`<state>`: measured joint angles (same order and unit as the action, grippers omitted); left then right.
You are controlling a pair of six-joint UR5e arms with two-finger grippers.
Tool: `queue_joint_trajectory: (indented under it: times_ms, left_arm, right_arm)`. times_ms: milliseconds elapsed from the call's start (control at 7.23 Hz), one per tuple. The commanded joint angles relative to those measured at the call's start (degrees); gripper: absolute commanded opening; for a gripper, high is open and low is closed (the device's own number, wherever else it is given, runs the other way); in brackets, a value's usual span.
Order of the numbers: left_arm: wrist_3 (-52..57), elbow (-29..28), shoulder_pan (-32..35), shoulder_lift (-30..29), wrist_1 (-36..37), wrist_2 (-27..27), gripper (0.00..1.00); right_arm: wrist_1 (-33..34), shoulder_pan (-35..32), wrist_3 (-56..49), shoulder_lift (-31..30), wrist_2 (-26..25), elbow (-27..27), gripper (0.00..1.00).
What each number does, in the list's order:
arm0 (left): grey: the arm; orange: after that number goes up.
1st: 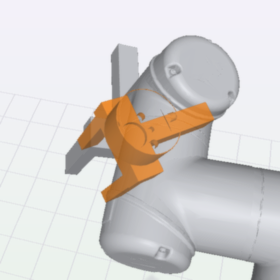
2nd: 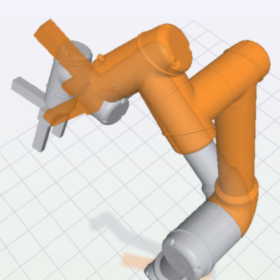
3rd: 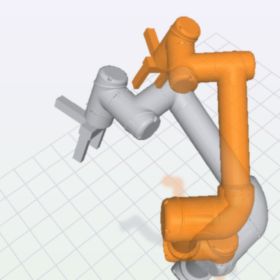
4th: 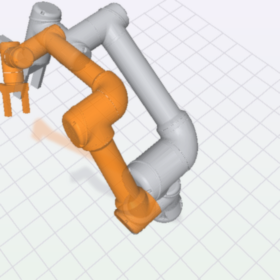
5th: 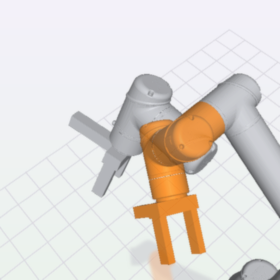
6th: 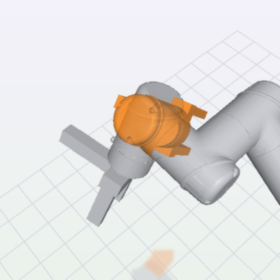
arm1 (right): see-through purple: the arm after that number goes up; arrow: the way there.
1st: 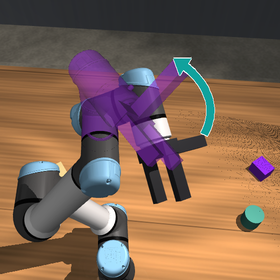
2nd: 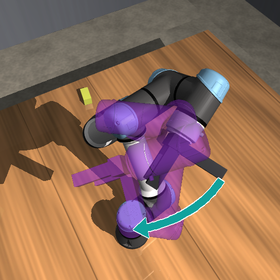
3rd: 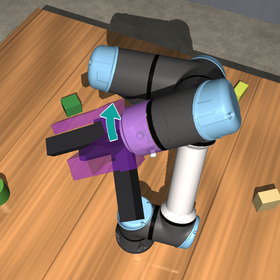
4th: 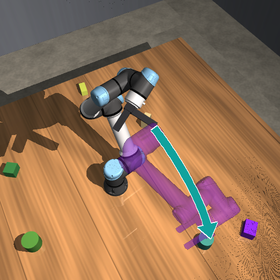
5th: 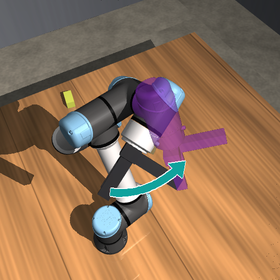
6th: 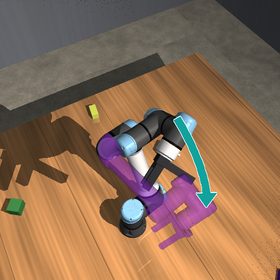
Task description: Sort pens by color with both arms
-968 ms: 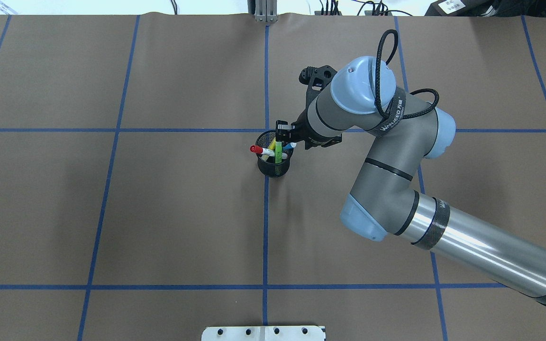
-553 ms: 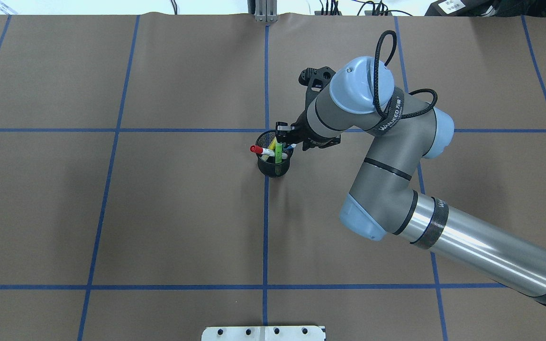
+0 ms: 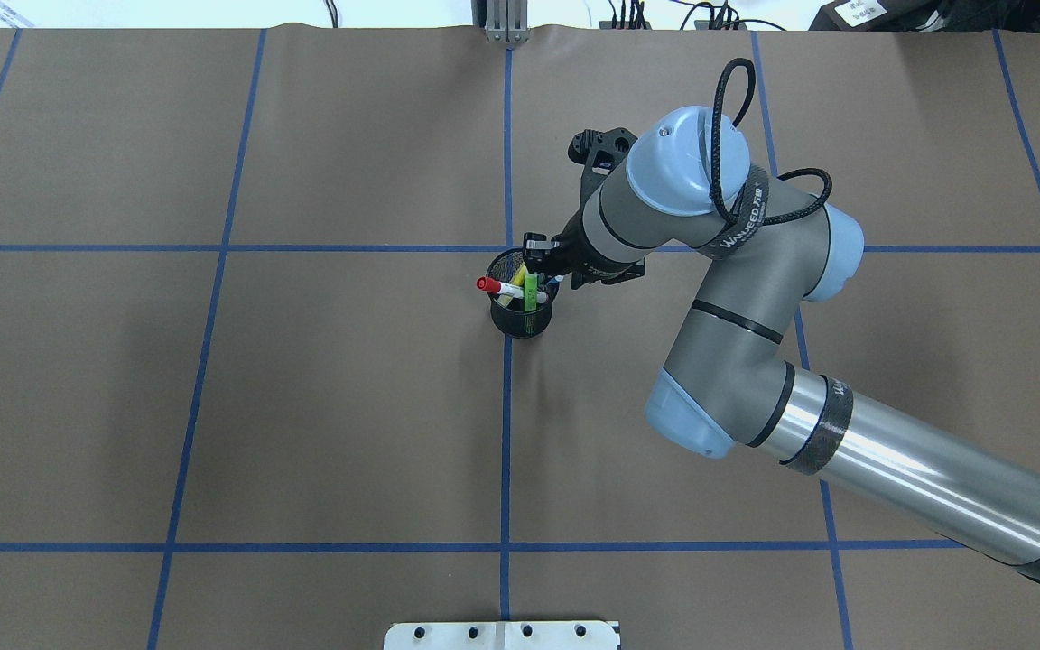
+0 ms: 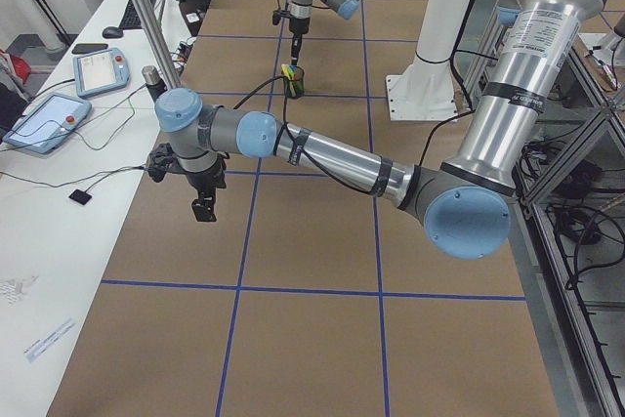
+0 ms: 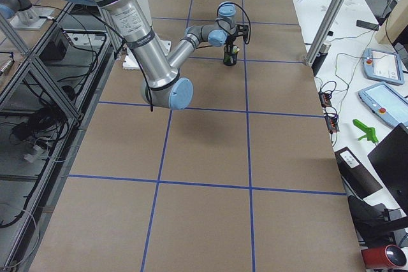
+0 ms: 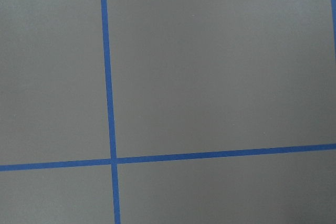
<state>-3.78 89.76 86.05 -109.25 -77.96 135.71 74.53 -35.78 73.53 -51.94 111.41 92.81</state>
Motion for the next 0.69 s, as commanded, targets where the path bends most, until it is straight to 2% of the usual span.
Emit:
queue_joint_trajectory:
  times_ms: [0,553]
  left_arm:
    - [0.0,0.07,0.0,0.0,0.0,0.0,1.0]
    - [-3.31,0.33,0.0,-1.57,0.26,0.08,1.0]
  right_arm:
    - [0.0,-0.08,0.12,0.43,0.21,-0.7,0.44]
    - [0.0,-0.34,0.21,0.61,0.21,-0.97,0.35]
